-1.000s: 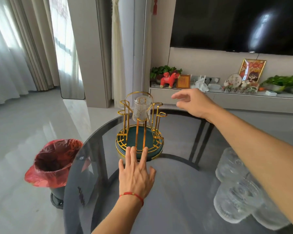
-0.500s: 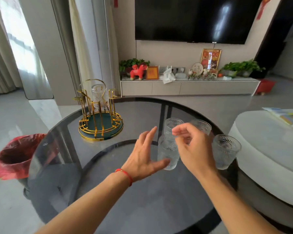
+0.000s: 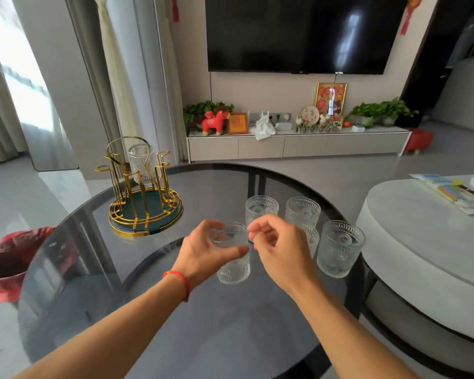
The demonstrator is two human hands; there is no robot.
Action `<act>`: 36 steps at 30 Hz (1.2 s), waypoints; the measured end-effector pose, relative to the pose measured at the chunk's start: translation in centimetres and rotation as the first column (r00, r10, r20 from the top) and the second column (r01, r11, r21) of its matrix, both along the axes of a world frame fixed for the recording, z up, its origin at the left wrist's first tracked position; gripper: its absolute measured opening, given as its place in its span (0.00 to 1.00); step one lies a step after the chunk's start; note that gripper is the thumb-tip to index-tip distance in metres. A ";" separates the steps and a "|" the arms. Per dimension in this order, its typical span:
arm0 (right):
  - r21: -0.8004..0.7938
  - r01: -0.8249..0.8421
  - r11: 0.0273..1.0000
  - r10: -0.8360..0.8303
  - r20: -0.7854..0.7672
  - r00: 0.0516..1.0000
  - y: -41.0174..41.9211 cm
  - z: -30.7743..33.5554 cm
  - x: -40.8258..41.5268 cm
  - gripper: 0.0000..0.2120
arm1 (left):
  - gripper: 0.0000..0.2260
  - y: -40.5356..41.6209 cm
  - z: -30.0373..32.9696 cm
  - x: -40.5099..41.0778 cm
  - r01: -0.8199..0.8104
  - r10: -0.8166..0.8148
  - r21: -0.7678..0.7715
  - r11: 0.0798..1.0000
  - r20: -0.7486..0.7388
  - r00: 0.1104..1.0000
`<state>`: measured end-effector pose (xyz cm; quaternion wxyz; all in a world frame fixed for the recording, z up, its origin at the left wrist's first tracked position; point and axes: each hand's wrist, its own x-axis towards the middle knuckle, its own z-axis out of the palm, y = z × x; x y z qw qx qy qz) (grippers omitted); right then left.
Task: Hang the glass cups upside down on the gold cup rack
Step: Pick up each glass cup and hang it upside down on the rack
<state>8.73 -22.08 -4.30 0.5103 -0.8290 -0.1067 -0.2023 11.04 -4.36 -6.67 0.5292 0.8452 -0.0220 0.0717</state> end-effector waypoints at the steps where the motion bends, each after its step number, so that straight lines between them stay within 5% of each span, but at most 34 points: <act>1: 0.003 -0.038 0.999 0.038 -0.032 0.999 0.4 -0.3 -0.1 0.10 | 0.35 0.8 0.4 0.0 -0.024 0.021 -0.103 0.994 -0.033 0.999; 7: 0.034 -0.064 0.997 0.071 -0.282 0.957 4.9 -2.2 0.5 0.15 | 0.38 4.7 1.8 -0.3 -0.043 -0.009 -0.464 0.885 -0.109 0.994; 12: 0.594 -0.047 0.803 0.437 -0.534 0.724 8.1 -2.9 1.4 0.20 | 0.40 6.6 1.3 -0.2 -0.038 -0.064 -0.586 0.810 -0.152 0.986; 15: 0.738 0.029 0.674 0.534 -0.513 0.672 8.5 -3.3 2.1 0.24 | 0.35 8.3 1.1 0.3 0.056 -0.123 -0.429 0.902 -0.130 0.984; 17: 0.736 0.049 0.676 0.510 -0.514 0.690 8.8 -3.5 2.9 0.24 | 0.27 10.2 0.5 1.3 0.025 -0.058 -0.330 0.944 -0.093 0.994; 19: 0.694 0.033 0.720 0.455 -0.508 0.731 8.8 -3.7 3.7 0.22 | 0.20 12.5 -0.9 2.5 -0.137 0.137 -0.011 0.991 0.068 0.988; 21: 0.651 0.032 0.758 0.392 -0.496 0.775 9.0 -3.5 4.8 0.21 | 0.20 14.4 -2.9 3.2 -0.305 0.216 0.418 0.856 0.248 0.944; 22: 0.630 0.049 0.775 0.350 -0.492 0.797 9.1 -3.2 5.6 0.20 | 0.22 14.9 -3.8 3.5 -0.329 0.216 0.502 0.800 0.270 0.938; 31: 0.556 0.155 0.817 0.057 -0.344 0.937 12.6 5.7 17.6 0.24 | 0.33 15.0 -6.6 5.6 -0.308 0.192 0.676 0.669 0.243 0.951; 36: 0.583 0.050 0.811 0.121 -0.250 0.961 17.0 11.0 22.5 0.14 | 0.33 15.1 -7.1 6.0 -0.286 0.176 0.678 0.677 0.228 0.958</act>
